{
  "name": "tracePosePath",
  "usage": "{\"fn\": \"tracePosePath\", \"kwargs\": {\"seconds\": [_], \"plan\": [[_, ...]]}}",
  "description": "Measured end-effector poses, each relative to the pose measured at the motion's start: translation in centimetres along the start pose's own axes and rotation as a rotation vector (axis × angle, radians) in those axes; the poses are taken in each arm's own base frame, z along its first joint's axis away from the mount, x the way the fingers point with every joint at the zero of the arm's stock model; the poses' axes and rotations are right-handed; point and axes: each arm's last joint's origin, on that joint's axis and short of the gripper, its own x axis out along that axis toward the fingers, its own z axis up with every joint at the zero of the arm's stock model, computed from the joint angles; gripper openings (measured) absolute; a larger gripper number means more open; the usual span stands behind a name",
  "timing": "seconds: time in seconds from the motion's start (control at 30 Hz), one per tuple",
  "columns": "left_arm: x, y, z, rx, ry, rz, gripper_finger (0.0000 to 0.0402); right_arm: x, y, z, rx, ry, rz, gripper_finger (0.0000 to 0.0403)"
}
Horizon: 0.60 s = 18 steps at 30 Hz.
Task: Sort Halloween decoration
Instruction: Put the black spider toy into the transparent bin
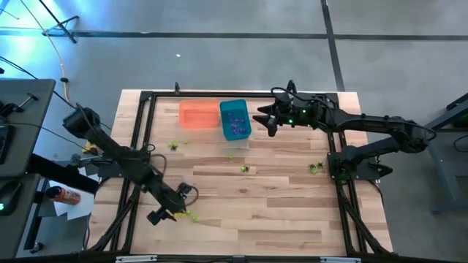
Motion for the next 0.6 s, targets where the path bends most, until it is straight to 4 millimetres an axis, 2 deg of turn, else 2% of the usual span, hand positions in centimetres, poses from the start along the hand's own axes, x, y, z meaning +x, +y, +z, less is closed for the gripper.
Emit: {"fn": "tracePosePath", "kwargs": {"seconds": [0.23,0.6], "plan": [[2.9,0.5,-1.2,-0.024,0.131,0.008,0.0221,-0.1,-0.1,-0.2,-0.025,0.019,-0.005,0.0240],[3.3,0.7,-2.7,-0.083,0.208,0.047,0.0214,-0.1,-0.2,-0.8,-0.022,0.090,-0.002,0.0240]]}}
